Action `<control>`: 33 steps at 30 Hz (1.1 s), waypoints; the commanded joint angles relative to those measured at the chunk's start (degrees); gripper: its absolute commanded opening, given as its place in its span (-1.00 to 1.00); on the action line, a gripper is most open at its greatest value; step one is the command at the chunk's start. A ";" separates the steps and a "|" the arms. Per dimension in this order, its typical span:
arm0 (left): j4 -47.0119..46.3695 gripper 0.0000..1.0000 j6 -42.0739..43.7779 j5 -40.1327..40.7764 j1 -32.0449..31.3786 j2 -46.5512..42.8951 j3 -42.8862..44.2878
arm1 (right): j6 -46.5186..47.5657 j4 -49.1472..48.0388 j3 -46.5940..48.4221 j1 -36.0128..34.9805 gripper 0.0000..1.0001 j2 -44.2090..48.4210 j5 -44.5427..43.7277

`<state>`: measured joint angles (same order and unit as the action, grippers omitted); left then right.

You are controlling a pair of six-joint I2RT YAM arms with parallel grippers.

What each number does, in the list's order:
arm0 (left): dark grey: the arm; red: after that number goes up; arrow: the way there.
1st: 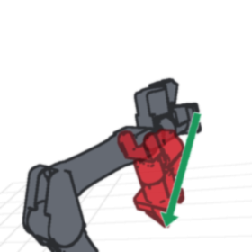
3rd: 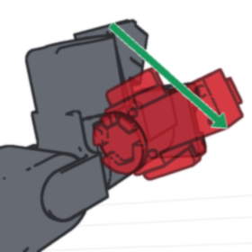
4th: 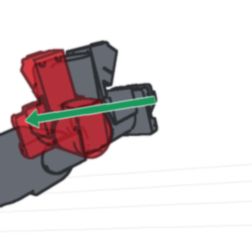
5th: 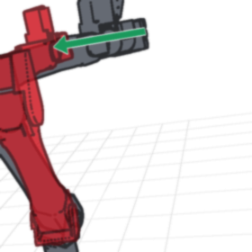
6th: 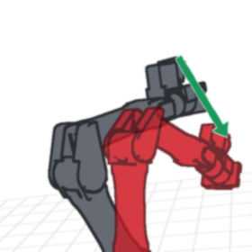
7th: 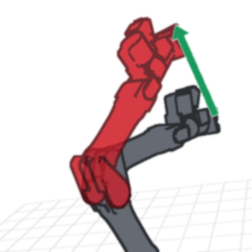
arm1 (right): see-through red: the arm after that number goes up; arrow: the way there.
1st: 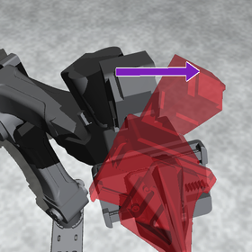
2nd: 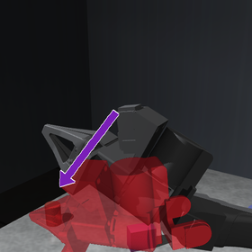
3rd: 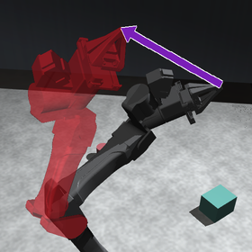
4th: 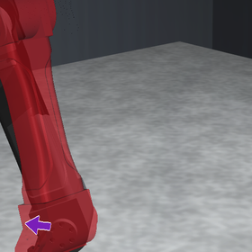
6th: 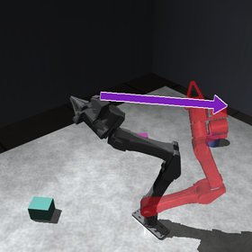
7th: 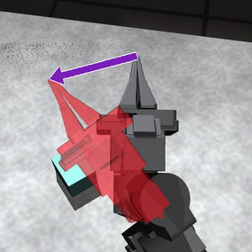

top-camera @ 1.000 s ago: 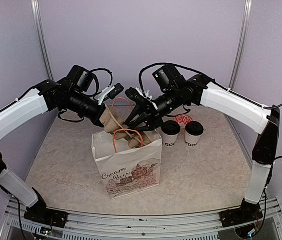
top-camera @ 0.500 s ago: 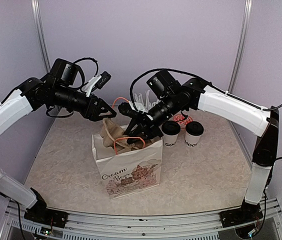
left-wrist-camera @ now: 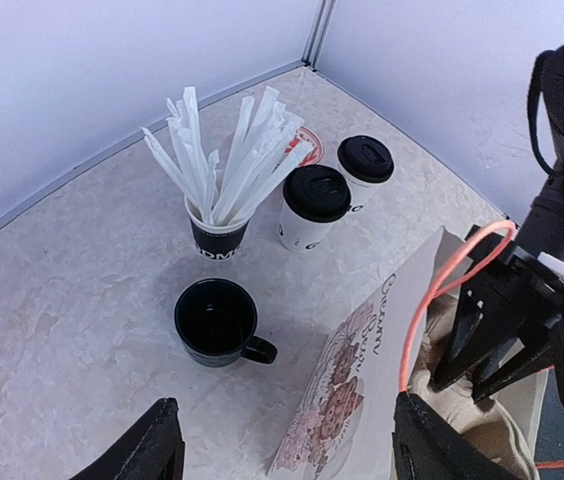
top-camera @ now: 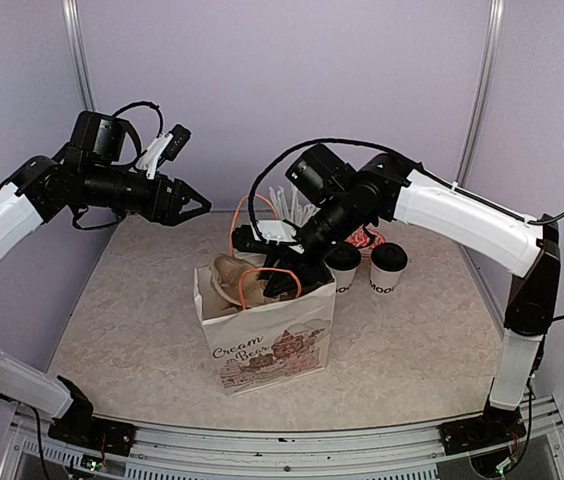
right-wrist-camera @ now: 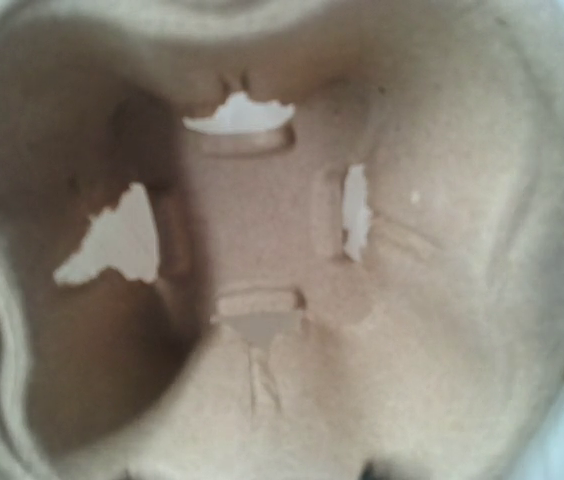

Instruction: Pack the takeout coffee

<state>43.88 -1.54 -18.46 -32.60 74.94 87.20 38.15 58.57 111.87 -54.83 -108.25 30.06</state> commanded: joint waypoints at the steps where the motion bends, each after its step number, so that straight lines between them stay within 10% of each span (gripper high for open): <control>1: -1.51 0.41 -1.07 1.91 0.99 -1.41 -0.66 | 0.75 4.58 1.12 -2.19 -0.60 -1.71 -6.79; 33: -6.34 0.42 -0.90 0.02 3.60 -2.97 -9.94 | 5.93 20.50 4.06 -5.82 -0.67 -3.18 -25.08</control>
<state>39.97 -2.98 -17.41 -30.50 73.58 78.59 45.80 76.55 117.60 -59.59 -113.14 8.16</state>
